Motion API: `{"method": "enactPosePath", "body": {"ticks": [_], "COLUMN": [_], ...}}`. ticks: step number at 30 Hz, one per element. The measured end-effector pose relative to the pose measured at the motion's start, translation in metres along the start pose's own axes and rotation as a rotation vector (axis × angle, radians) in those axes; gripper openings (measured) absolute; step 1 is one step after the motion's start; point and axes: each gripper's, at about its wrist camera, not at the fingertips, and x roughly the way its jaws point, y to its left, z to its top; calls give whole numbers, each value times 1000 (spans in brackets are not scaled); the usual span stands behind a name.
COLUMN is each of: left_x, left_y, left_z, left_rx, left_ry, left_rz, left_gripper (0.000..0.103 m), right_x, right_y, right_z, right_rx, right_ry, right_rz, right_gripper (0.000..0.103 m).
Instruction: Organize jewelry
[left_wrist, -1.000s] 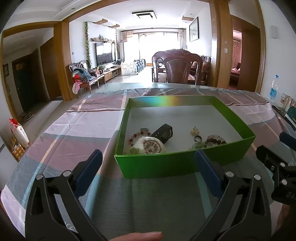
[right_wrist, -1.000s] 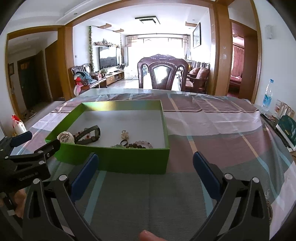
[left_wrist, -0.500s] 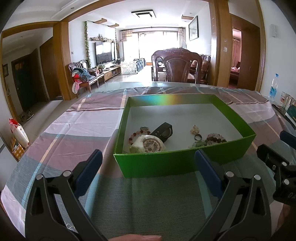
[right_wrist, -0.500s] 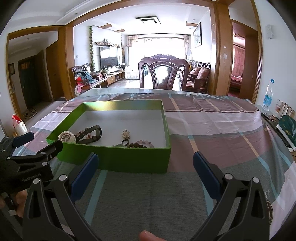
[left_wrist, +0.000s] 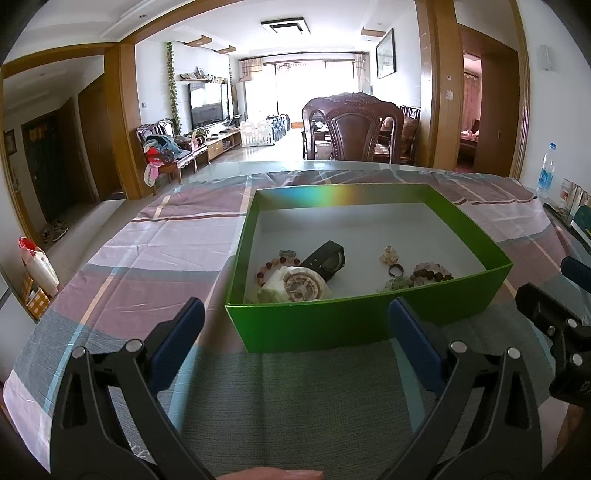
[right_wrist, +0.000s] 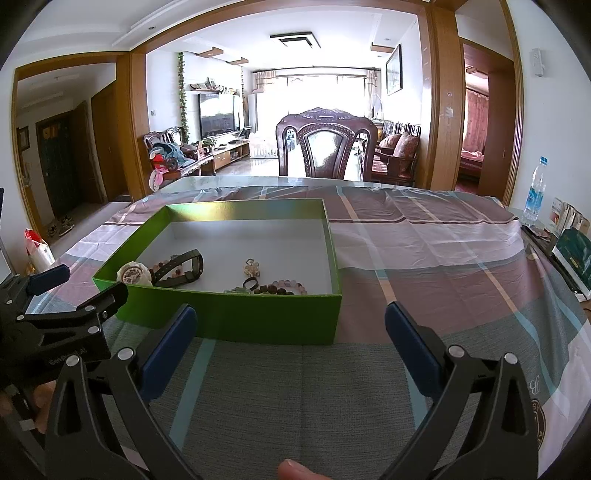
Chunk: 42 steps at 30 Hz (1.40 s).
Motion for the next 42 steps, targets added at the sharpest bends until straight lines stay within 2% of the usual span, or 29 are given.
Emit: {"method": "enactPosePath", "body": {"ticks": [42], "left_x": [0], "left_y": [0], "left_z": [-1], "left_rx": [12], "left_ry": [1], "left_rz": [0], "left_gripper": [99], "right_x": [0], "right_y": [1], "right_z": [0], "right_rx": [3], "right_ry": [1], "right_rz": [3], "right_gripper": [99]}}
